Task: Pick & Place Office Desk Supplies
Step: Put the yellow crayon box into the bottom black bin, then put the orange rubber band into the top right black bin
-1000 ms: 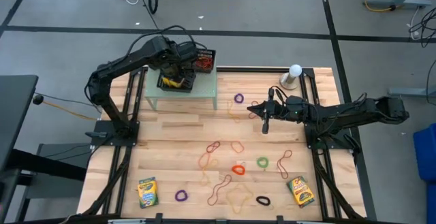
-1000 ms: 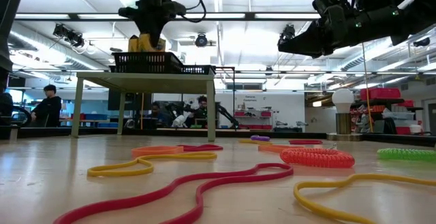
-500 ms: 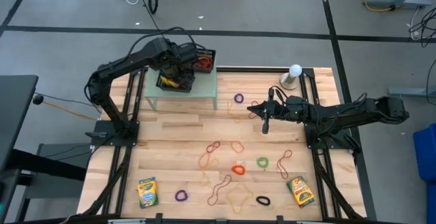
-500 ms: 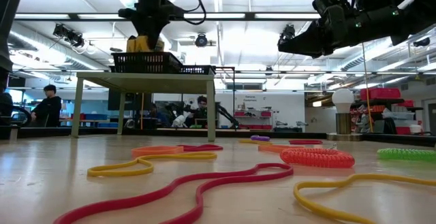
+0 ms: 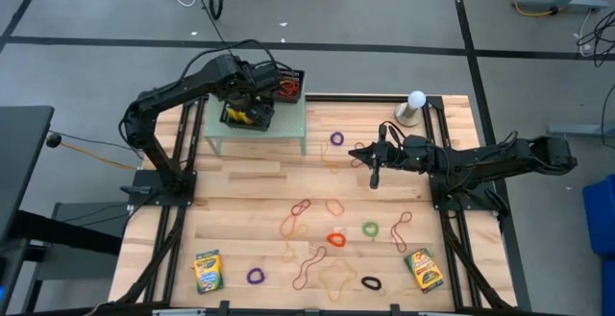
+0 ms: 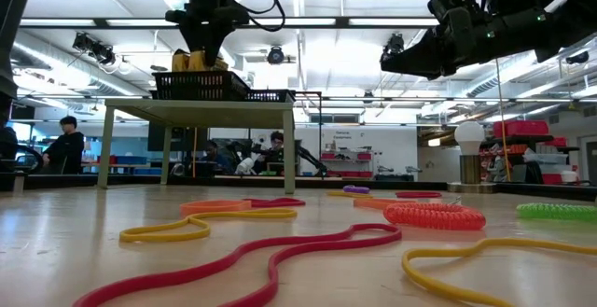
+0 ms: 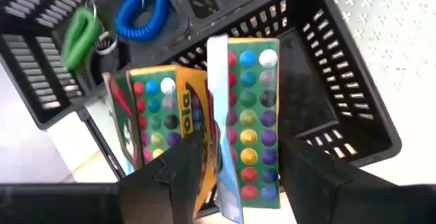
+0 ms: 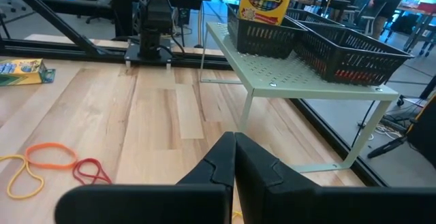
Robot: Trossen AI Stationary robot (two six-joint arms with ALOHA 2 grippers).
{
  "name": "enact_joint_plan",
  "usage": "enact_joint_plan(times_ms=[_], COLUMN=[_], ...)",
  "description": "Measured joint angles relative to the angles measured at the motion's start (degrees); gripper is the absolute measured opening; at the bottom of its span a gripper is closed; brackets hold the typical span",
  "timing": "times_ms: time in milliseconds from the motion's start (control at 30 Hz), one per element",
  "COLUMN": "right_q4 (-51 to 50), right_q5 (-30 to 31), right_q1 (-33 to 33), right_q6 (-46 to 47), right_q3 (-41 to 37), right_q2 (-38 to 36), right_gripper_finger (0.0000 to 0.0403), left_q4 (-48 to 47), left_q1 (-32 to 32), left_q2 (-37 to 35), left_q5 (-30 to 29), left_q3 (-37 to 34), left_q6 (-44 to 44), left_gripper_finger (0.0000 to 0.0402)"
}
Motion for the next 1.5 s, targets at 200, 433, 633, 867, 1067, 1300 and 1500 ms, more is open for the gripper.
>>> enact_joint_plan(times_ms=[200, 433, 633, 867, 1067, 1300, 1500], right_q4=[0.0, 0.0, 0.0, 0.0, 0.0, -0.01, 0.0], right_q5=[-0.03, -0.05, -0.08, -0.37, -0.31, -0.26, -0.24], right_q1=[0.0, 0.0, 0.0, 0.0, 0.0, -0.01, -0.01], right_q6=[0.0, -0.03, -0.15, 0.04, 0.04, 0.03, 0.02], right_q3=[0.0, 0.0, 0.0, 0.0, 0.0, 0.0, 0.0], right_q2=[0.0, 0.0, 0.0, 0.0, 0.0, 0.0, 0.0], right_gripper_finger=[0.0011, 0.0011, 0.0011, 0.0011, 0.0011, 0.0011, 0.0011], left_q4=[0.05, 0.06, 1.83, 1.72, 8.76, 10.69, 12.5], left_q1=[-0.6, -3.59, -7.38, -7.77, -6.59, -6.64, -6.32], left_q2=[-0.02, -0.02, -0.07, -0.04, 0.04, 0.02, 0.0], left_q5=[-1.92, -3.47, -3.25, -2.5, -2.07, -3.42, -4.96], left_q3=[3.31, 8.01, 8.77, 2.57, -2.35, -4.41, -8.68], left_q6=[1.65, 6.14, 13.13, 16.04, 18.38, 19.45, 23.93], left_gripper_finger=[0.0199, 0.0195, 0.0153, 0.003, 0.0008, 0.0008, 0.0008])
